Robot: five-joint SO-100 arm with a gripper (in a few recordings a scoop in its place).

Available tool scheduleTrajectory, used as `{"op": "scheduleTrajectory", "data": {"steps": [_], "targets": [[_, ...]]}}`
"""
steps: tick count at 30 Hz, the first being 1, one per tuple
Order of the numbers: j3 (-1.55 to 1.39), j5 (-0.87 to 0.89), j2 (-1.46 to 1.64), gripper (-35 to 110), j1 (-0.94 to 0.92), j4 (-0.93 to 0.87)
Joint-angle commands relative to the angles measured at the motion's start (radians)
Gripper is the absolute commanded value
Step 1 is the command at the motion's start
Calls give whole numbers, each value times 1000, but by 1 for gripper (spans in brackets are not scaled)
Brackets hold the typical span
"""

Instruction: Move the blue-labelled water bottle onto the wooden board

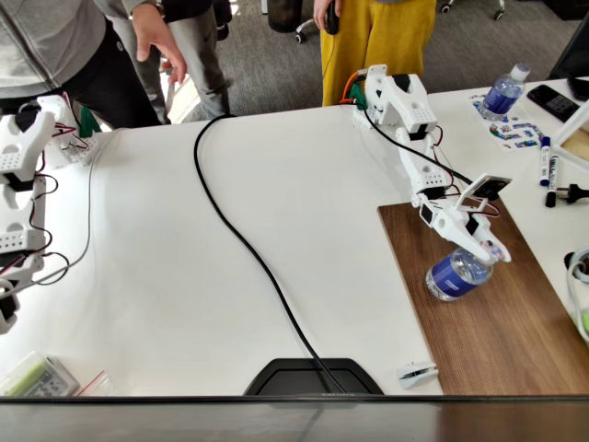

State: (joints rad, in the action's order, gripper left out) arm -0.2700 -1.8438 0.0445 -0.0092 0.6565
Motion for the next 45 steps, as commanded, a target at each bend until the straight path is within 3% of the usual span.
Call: {"op": "scheduleTrajectory", "data": {"steps": [1, 21, 29, 32, 45], "targets": [[57, -12, 38, 26, -11, 11], [155, 18, 43, 31, -43, -55], [387, 37, 5, 31, -54, -293], [537, 37, -43, 31, -63, -462], [537, 129, 233, 31, -54, -689]]}}
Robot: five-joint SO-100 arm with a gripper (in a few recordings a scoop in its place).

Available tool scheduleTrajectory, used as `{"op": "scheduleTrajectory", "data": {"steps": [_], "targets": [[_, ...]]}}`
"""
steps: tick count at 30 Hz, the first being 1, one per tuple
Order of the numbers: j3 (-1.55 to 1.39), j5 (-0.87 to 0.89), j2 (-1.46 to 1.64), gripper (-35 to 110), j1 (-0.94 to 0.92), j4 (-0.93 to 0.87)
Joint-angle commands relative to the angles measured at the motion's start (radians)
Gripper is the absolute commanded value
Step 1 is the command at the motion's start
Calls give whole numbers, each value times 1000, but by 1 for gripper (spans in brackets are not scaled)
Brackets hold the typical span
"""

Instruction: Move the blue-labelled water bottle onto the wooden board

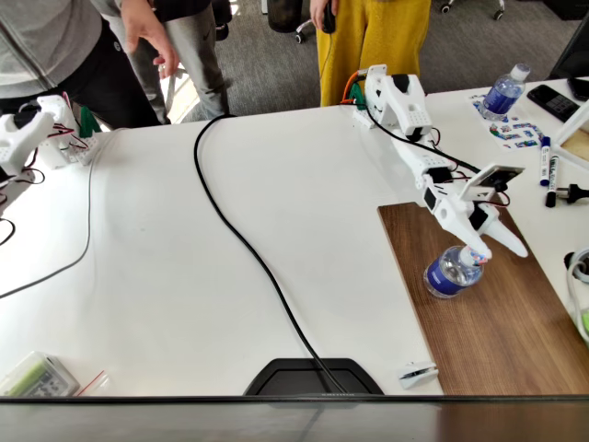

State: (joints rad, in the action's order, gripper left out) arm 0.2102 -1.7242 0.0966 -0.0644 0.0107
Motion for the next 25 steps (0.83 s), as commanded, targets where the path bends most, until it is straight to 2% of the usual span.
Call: {"op": "scheduleTrajectory", "data": {"steps": [1, 8, 10, 13, 25], "targets": [[55, 17, 210, 31, 5, -54], [52, 66, 463, 30, 37, -198], [57, 48, 479, 30, 38, -120], [57, 48, 546, 30, 25, -144], [57, 117, 1012, 30, -34, -620]]}}
